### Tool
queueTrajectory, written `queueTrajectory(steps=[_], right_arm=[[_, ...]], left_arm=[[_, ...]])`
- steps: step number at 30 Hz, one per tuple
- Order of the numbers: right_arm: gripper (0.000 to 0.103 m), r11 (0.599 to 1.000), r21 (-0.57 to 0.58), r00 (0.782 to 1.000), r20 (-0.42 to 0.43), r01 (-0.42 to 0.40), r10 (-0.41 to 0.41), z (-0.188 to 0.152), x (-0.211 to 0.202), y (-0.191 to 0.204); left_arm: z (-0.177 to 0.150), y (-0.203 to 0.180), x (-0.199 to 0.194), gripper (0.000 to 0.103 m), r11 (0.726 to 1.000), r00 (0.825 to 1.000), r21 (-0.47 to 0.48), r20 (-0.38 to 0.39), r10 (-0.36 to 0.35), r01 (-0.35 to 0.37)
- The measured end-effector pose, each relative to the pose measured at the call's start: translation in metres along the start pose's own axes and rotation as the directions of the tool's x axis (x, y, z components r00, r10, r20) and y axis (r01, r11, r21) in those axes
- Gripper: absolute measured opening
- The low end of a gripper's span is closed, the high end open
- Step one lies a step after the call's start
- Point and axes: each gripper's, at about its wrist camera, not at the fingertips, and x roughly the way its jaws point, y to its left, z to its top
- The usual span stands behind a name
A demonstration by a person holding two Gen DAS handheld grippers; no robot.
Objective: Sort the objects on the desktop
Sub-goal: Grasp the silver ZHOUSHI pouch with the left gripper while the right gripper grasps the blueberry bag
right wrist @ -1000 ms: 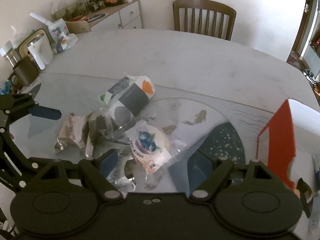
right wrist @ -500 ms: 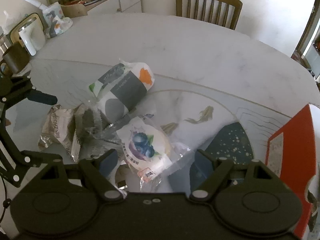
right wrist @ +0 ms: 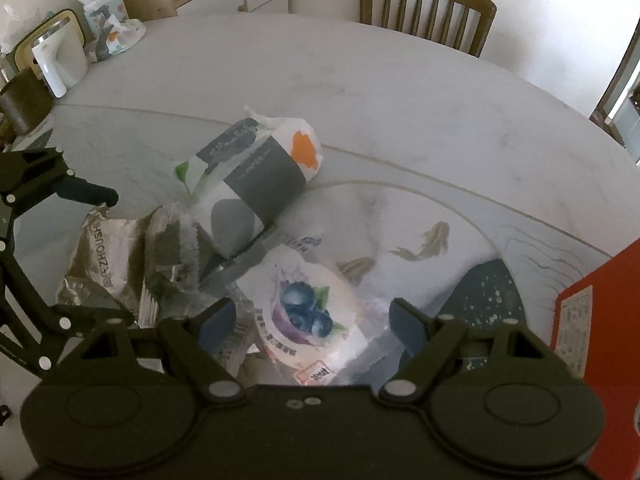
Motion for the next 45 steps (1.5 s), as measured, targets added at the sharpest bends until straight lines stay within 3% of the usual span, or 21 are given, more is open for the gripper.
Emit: queueTrajectory(steps=[5,14,24,45], right_arm=[[0.081,1.000,-0.007,1.000,-0.003,0.017,-0.017,0.000,0.003,0.000],[0.072,0.999,-0.008,1.000,0.001,0.031,-0.031,0.000,0.005,-0.001],[0.056,0.998,-0.032,0.999,0.009,0.046,-0.046,0.000,0.003,-0.005],[0.054,0.999,0.030,0.999,0.044,0.030,-0.032,-0.024,-0.044,-0.012]], left_arm=[[0.000,0.001,0.002,0.102,1.000,1.000,-0.001,0.005,-0.006,0.006],[-0.002,0.000,-0.003,0.090,1.000,1.000,-0.009,0.013,-0.023,0.023],[-0.001,0.001,-0.015,0.062,0.999,0.999,-0.049,0.032,-0.016,0.018],[0.000,-0.019,-0.055,0.060,0.996,0.996,-0.092,0.084,-0.002,0.010]])
